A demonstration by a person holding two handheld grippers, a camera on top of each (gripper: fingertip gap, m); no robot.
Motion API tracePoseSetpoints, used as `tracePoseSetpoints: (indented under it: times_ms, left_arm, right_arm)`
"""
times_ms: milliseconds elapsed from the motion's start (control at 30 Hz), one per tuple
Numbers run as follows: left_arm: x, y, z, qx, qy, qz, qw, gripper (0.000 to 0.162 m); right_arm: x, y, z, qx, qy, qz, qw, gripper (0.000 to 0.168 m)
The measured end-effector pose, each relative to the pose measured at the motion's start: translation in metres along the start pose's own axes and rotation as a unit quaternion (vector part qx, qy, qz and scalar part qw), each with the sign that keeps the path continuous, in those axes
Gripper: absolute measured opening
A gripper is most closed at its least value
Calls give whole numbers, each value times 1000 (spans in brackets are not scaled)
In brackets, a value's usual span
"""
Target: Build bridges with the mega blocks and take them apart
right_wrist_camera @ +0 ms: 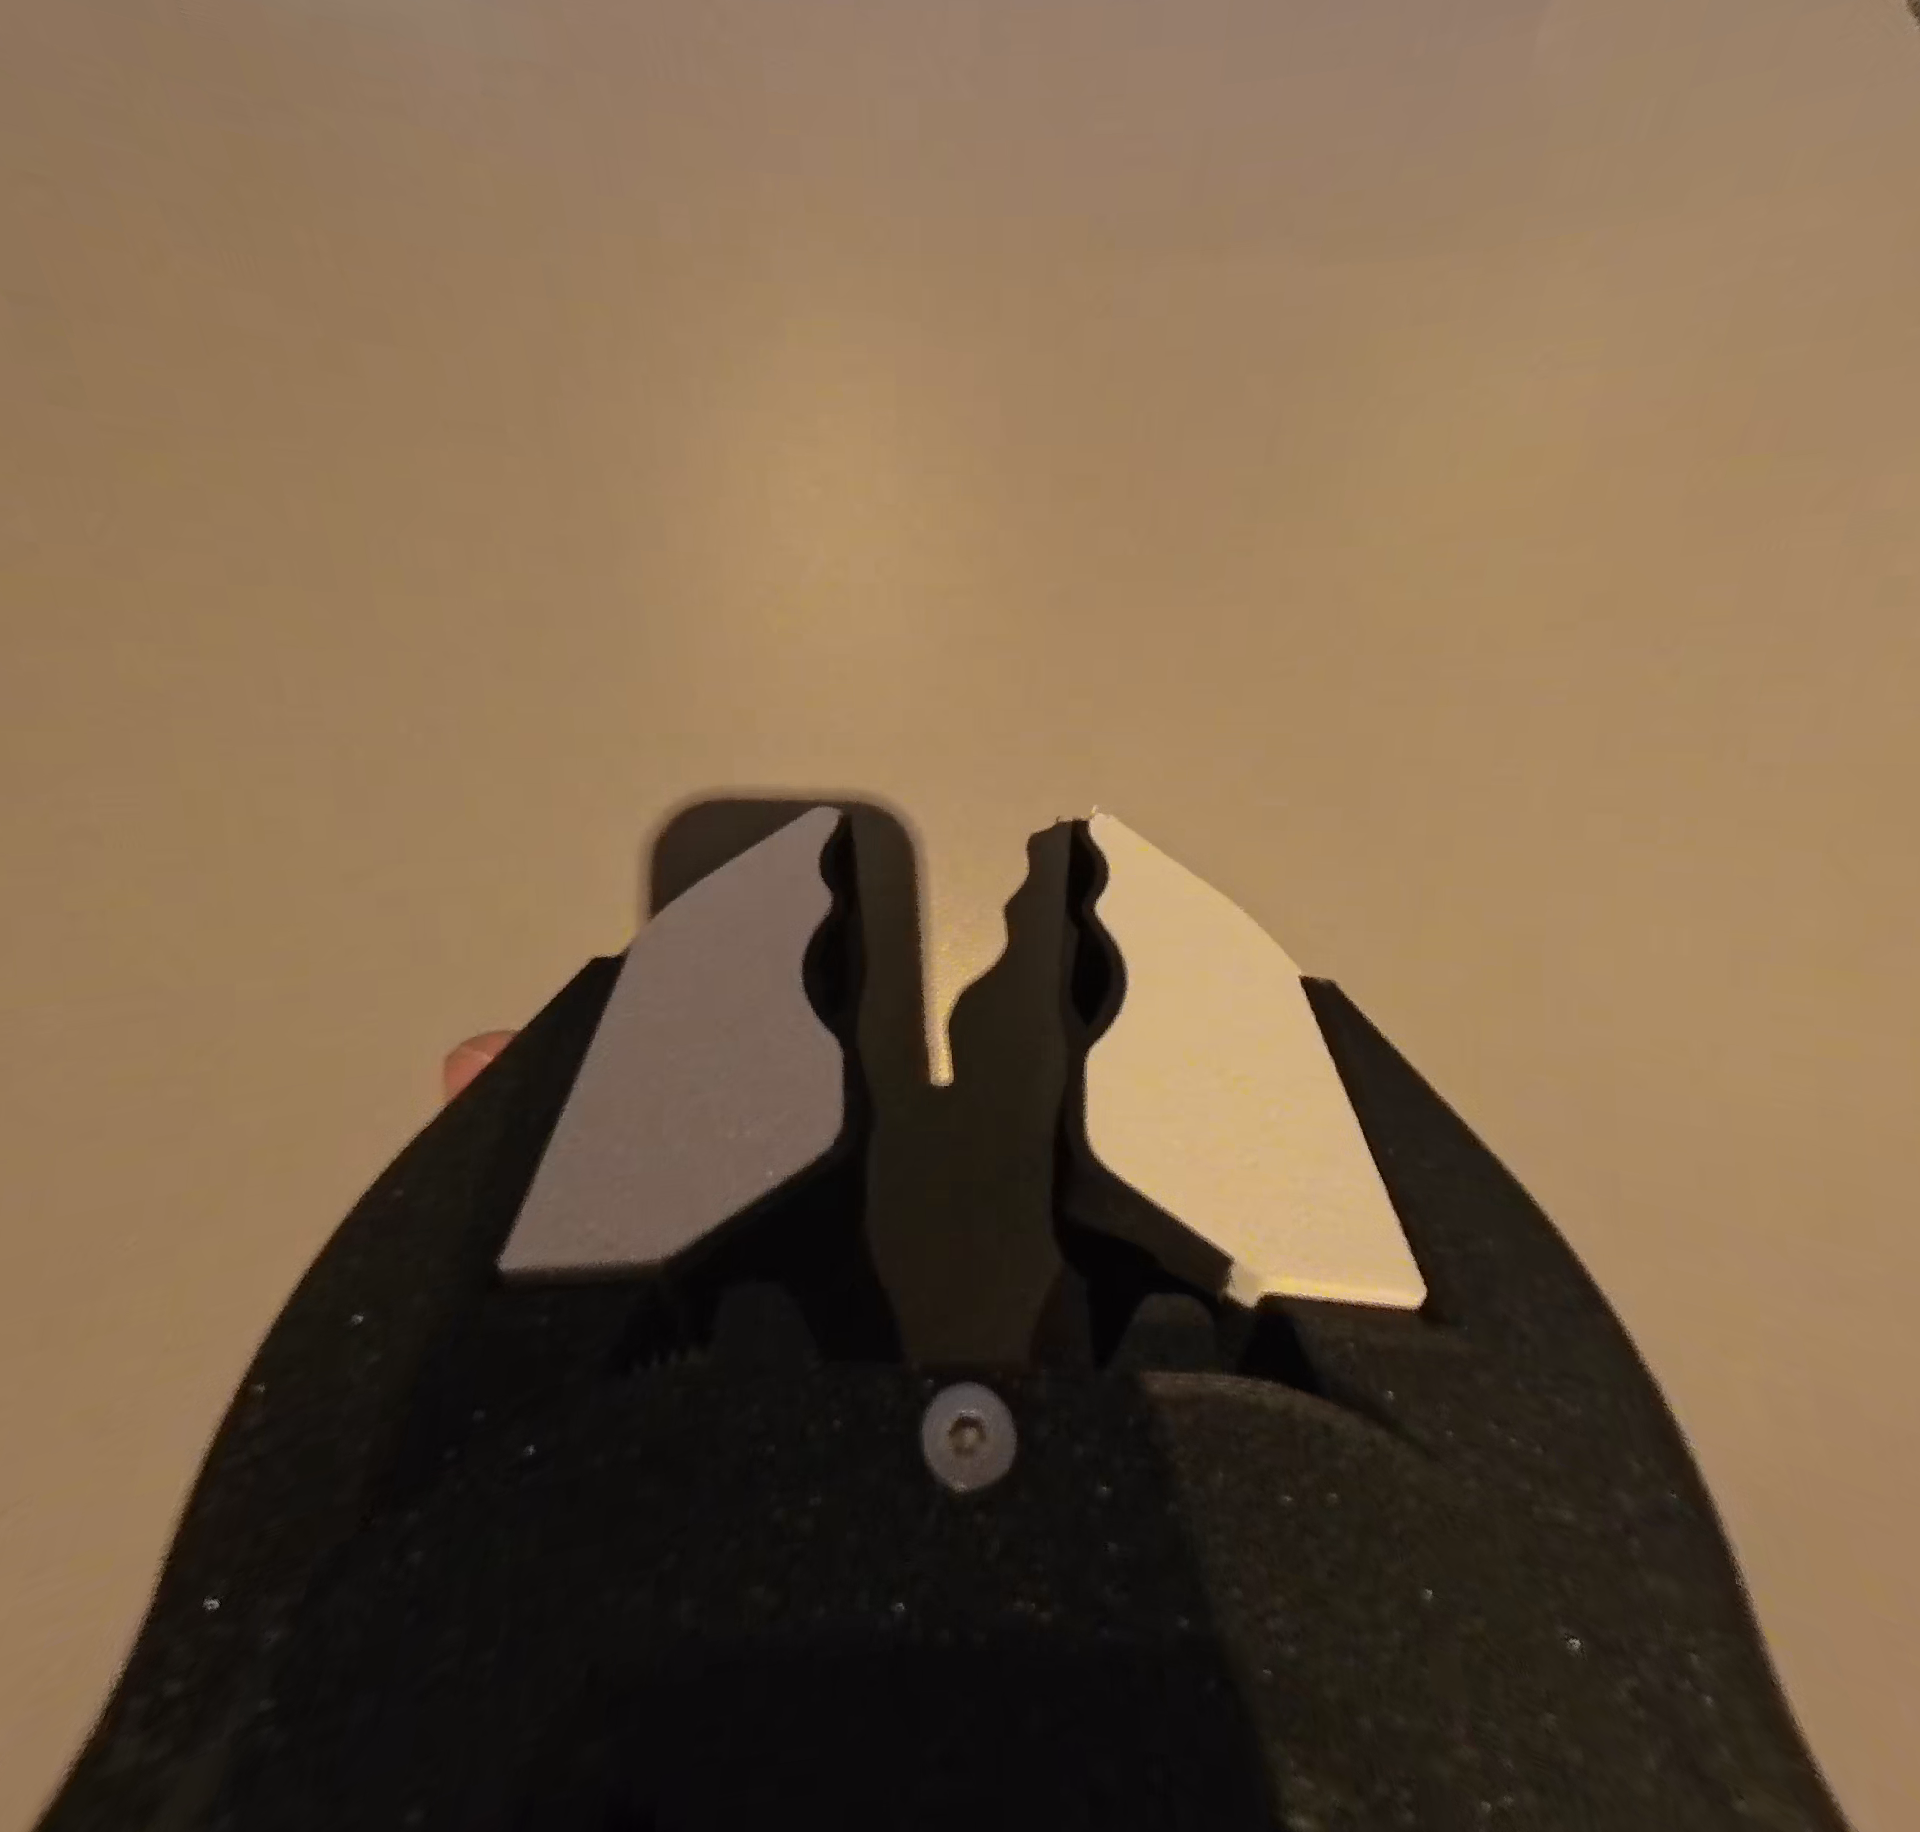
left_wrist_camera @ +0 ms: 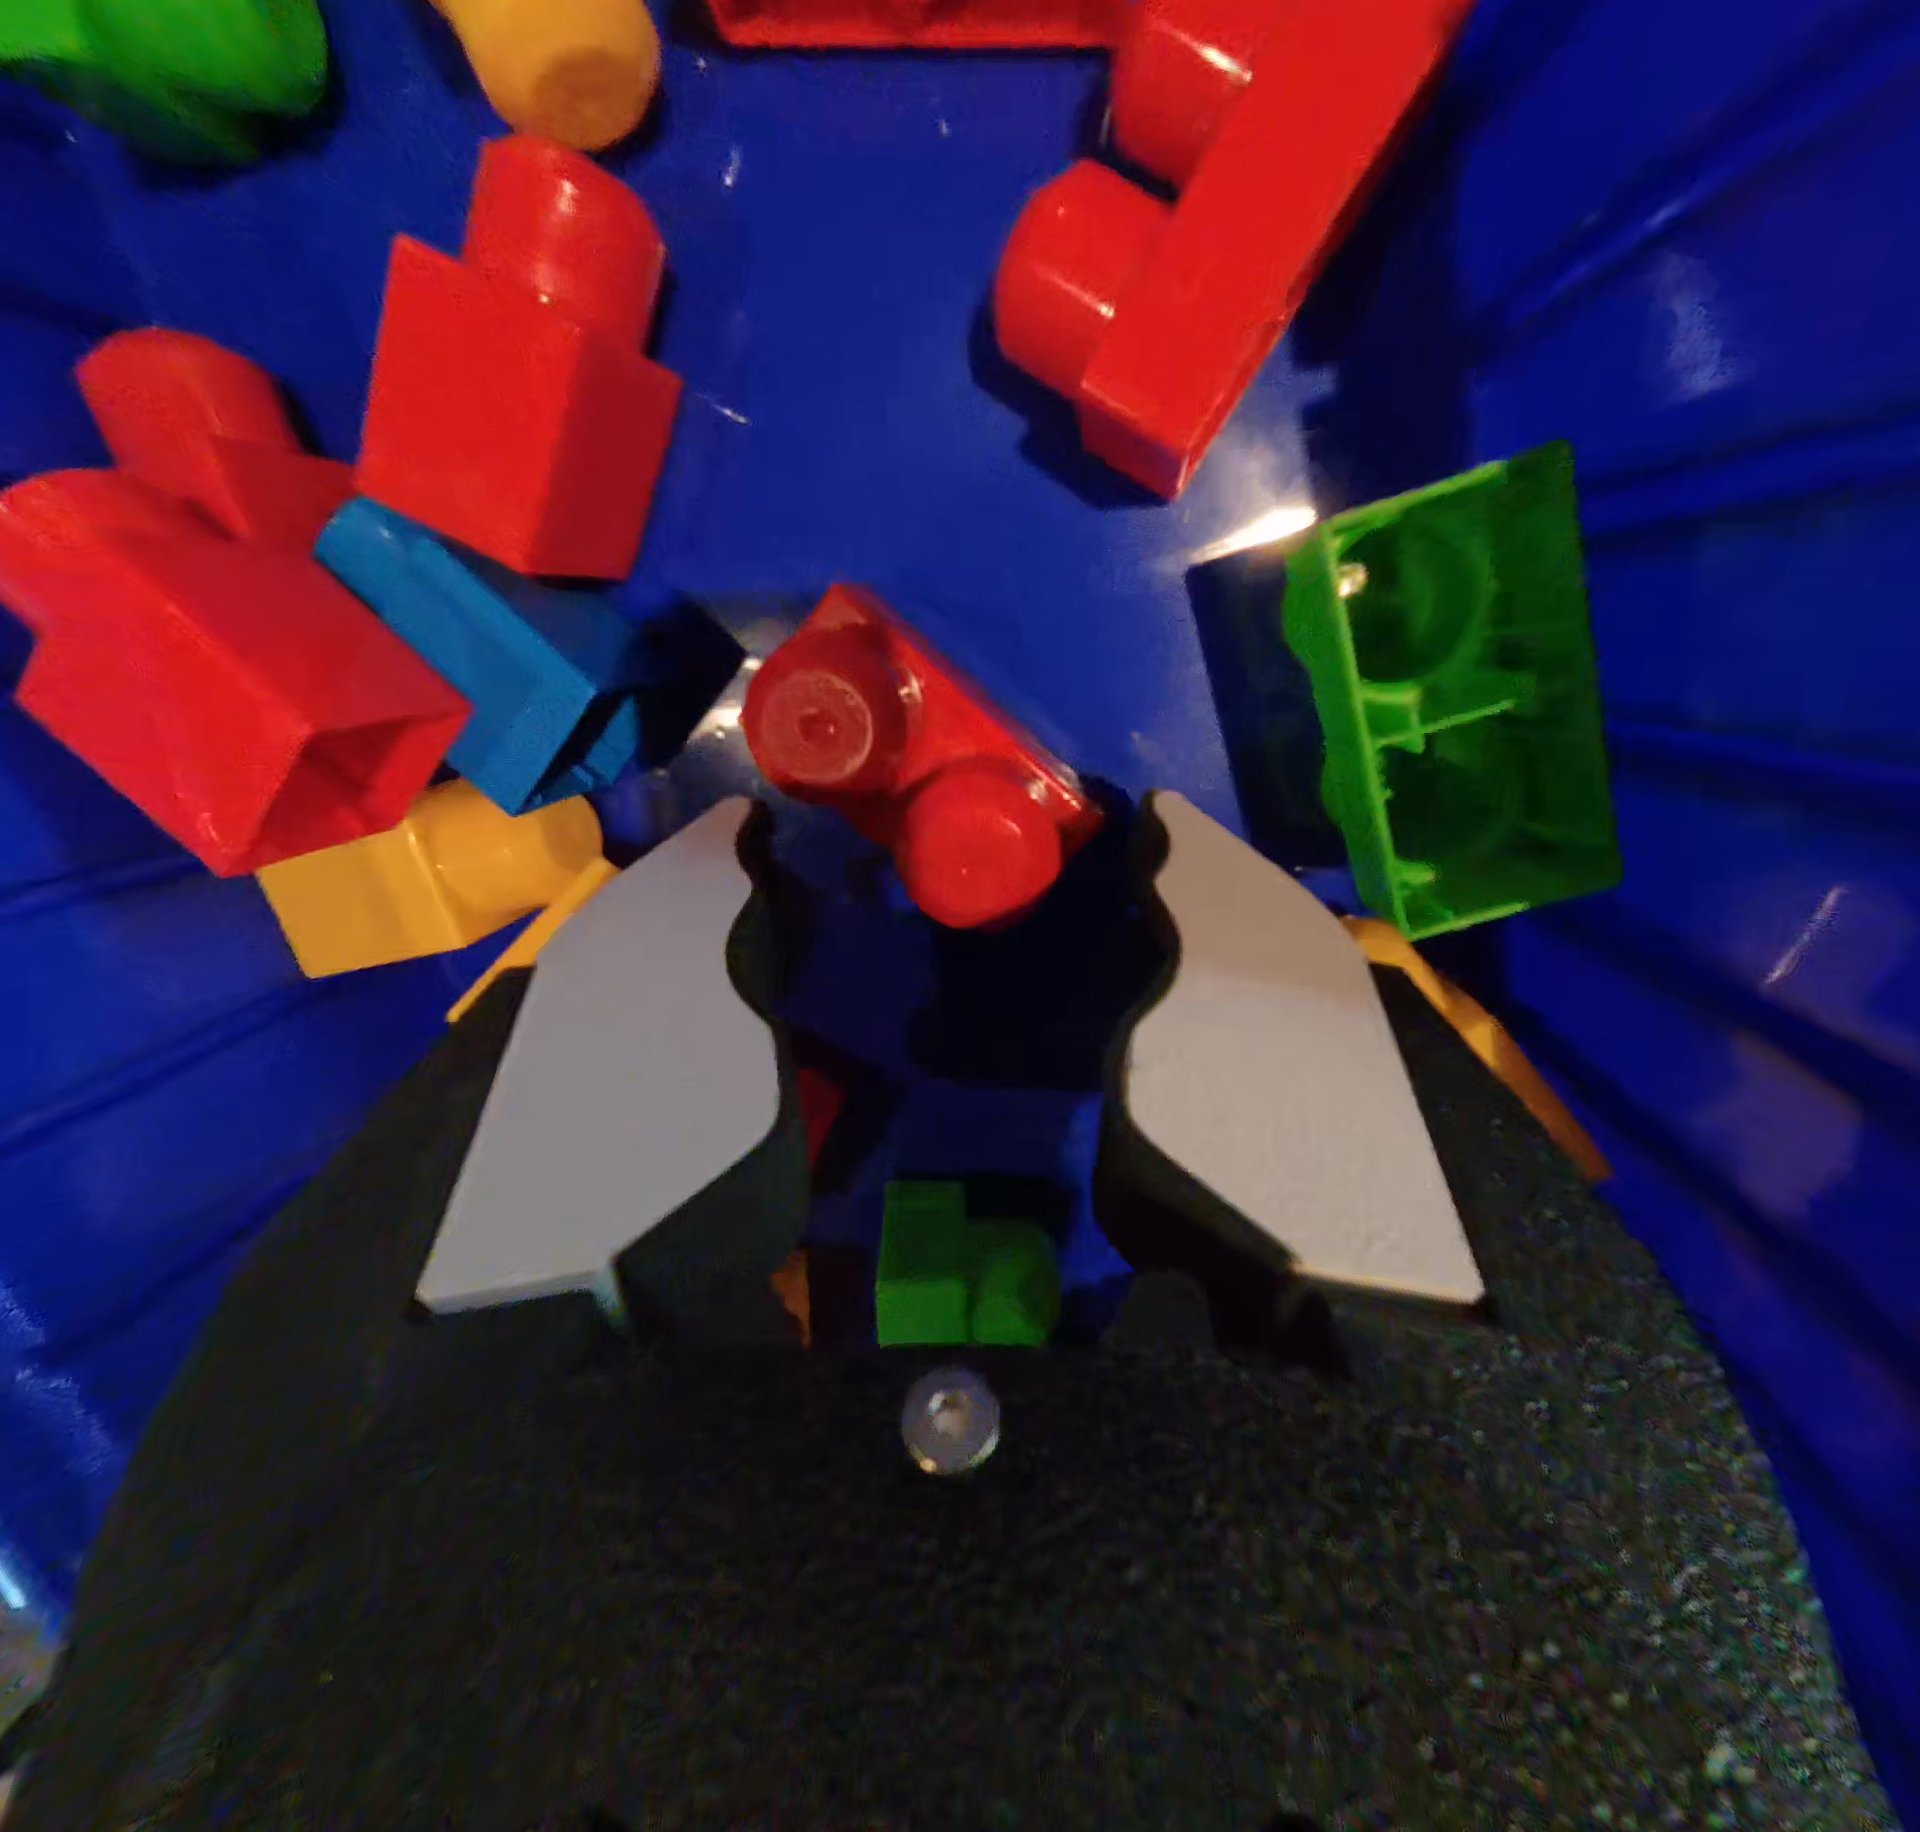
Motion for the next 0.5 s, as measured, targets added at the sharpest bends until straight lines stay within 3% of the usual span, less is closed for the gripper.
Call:
tracePoseSetpoints:
  times_ms: [133,167,200,300,400,500]
  left_arm:
    - [3,-2,-16,25,6,22,999,70]
    - [4,-3,-20,23,18,33,999,63]
    - [6,-6,-21,5,24,49,998,47]
    - [9,-5,-19,2,18,46,999,42]
    - [12,-7,6,-37,-24,41,998,40]
    - [-6,-21,63,-133,-31,-5,991,39]
  right_arm:
    - [0,0,0,0,-1,0,1000,40]
    - [0,0,0,0,-1,1,1000,39]
    - [0,0,0,0,-1,1,1000,39]
    - [0,0,0,-2,0,2,1000,39]
    - [0,1,0,-2,-1,3,1000,39]
    - [0,1,0,3,-14,1,1000,39]
Point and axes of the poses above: each gripper's, where its closed fingertips meet, z back along the fingers, y out of its underside, x = y × z across the jaws, the point moved 8 cm from there along z, back along the fingers, and after that the axes turned 8 degrees about -z, right-handed, at the moved point
